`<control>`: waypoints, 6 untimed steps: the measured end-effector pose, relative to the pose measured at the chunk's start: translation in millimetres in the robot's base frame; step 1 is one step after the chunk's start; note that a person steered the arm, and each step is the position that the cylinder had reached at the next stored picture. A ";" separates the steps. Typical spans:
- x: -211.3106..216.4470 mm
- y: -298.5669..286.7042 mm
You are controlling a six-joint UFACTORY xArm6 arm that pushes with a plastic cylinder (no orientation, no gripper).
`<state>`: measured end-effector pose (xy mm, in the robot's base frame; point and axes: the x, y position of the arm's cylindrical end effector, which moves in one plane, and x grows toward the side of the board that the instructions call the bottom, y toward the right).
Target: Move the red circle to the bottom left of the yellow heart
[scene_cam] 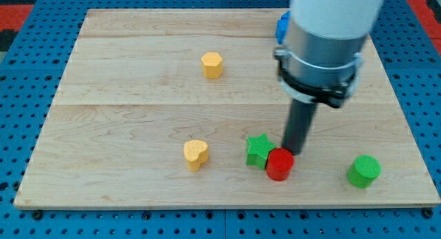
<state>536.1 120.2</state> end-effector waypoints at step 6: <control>51.3 -219.5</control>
